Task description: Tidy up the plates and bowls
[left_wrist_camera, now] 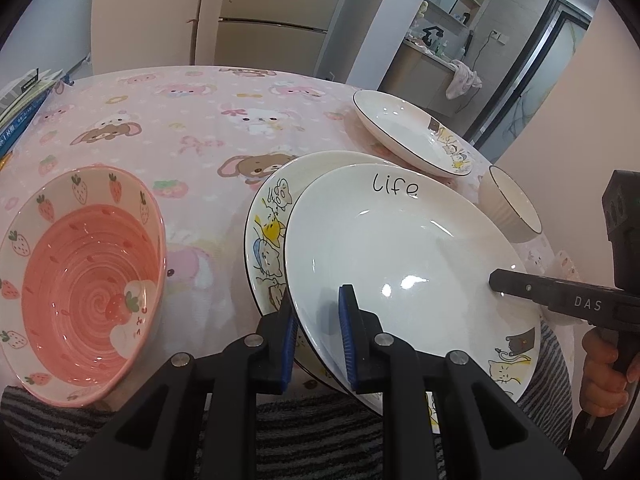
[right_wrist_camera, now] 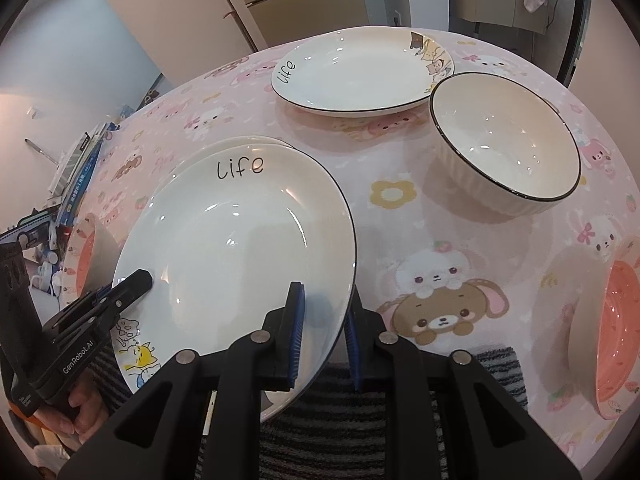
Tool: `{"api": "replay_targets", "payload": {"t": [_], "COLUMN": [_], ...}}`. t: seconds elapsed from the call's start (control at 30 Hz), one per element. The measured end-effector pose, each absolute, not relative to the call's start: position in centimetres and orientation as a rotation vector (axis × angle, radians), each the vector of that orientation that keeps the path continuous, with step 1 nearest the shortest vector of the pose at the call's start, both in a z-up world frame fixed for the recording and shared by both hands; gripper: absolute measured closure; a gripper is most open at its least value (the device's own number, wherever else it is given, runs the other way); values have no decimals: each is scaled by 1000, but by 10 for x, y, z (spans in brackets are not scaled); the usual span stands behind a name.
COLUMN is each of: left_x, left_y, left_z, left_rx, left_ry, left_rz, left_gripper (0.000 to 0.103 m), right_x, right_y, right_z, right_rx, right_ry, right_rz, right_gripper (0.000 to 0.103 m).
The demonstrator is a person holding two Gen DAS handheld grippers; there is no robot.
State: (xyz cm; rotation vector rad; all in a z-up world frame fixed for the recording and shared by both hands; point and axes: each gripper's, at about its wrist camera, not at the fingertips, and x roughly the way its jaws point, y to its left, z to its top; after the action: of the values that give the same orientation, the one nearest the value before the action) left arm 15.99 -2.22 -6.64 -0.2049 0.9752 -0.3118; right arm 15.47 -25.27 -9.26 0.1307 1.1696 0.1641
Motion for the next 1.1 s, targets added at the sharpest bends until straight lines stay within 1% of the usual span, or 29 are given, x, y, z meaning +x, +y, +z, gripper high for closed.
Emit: {"api": "replay_targets", "payload": {"t": [0.4, 0.47, 0.5, 0.97, 1.1], "left_x": [152, 148, 147, 141, 145], "left_y": [-19, -20, -22, -28, -16], "left_z": [-63, -60, -59, -56, -56], "left_rx": [-214, -191, -174, -115, -195], "left_ry": [967, 958, 956, 932, 951], "left_rz": [-312, -306, -297, -265, -288], "left_gripper": [82, 82, 81, 81, 81], "right_x": [147, 144, 144, 153, 146], "right_y": [-261, -261, -261, -253, -255], "right_z": [-85, -83, -83, -85, -79], "right_rx": [166, 145, 132, 104, 130], "right_ry": [1149, 1138, 1134, 1116, 1091], "right_rz": [205, 197, 199, 130, 140], "right_gripper": [84, 91, 93, 93, 93]}}
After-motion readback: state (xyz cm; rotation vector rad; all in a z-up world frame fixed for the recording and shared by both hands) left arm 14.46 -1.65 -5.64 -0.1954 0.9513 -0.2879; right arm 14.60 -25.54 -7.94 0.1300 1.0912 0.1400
